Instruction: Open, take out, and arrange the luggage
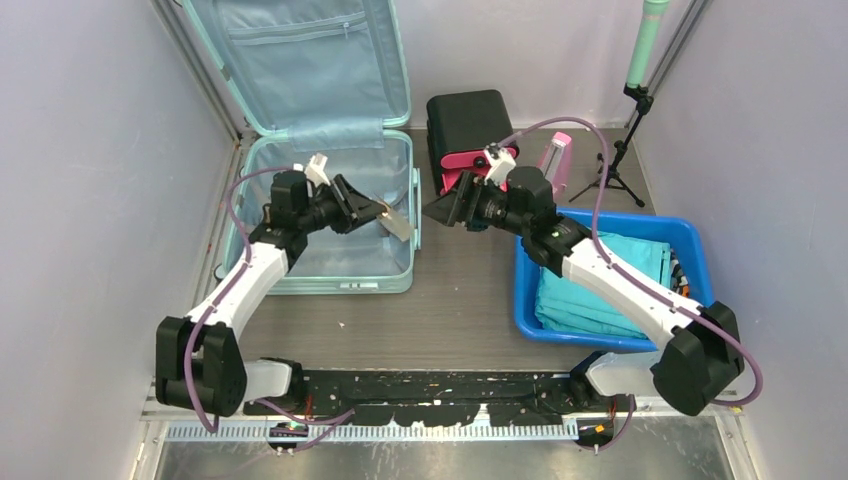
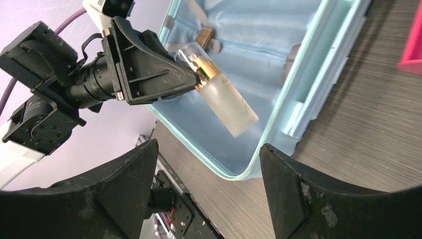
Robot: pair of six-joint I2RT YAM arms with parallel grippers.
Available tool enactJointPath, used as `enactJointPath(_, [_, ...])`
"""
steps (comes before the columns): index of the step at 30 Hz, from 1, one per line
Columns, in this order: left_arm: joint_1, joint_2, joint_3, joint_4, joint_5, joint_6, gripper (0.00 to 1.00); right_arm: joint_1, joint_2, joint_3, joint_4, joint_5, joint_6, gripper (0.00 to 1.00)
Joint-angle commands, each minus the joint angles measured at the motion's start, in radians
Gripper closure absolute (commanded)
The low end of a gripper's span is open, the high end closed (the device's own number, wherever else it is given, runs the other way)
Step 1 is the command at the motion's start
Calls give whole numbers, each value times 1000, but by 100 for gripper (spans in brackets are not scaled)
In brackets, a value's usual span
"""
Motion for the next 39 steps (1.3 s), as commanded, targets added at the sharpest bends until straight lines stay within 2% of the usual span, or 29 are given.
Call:
enactJointPath(1, [-25, -67, -17, 27, 180, 8, 78, 13, 49, 8, 134, -163, -70, 21])
enactJointPath(4, [-45, -72, -13, -19, 253, -1, 78, 33, 76, 8, 149, -201, -162, 22])
enactJointPath(8, [-71, -69, -4, -43, 325, -17, 78, 51, 108, 14, 156, -218, -207, 23])
enactJointPath(18, [-109, -108, 15, -71, 361, -12, 78, 104, 135, -4, 134, -247, -266, 31])
enactJointPath(23, [-117, -107, 19, -95, 360, -4, 77, 111, 127, -23, 158, -241, -254, 43])
enactJointPath(28, [-118, -108, 21, -97, 364, -7, 77, 113, 133, -40, 179, -265, -242, 45])
enactJointPath(30, [-118, -105, 27, -99, 364, -8, 77, 113, 141, -43, 176, -270, -242, 51])
enactJointPath(31, [-118, -103, 32, -102, 366, -7, 76, 113, 141, -49, 185, -271, -240, 57])
enactJointPath(34, [-119, -98, 46, -112, 376, 0, 64, 113, 135, -75, 232, -274, -205, 73])
enactJointPath(37, [-119, -93, 56, -130, 380, 23, 52, 113, 132, -104, 318, -242, -150, 79])
enactJointPath(39, [-119, -93, 61, -147, 371, 37, 40, 113, 131, -144, 398, -216, -84, 79])
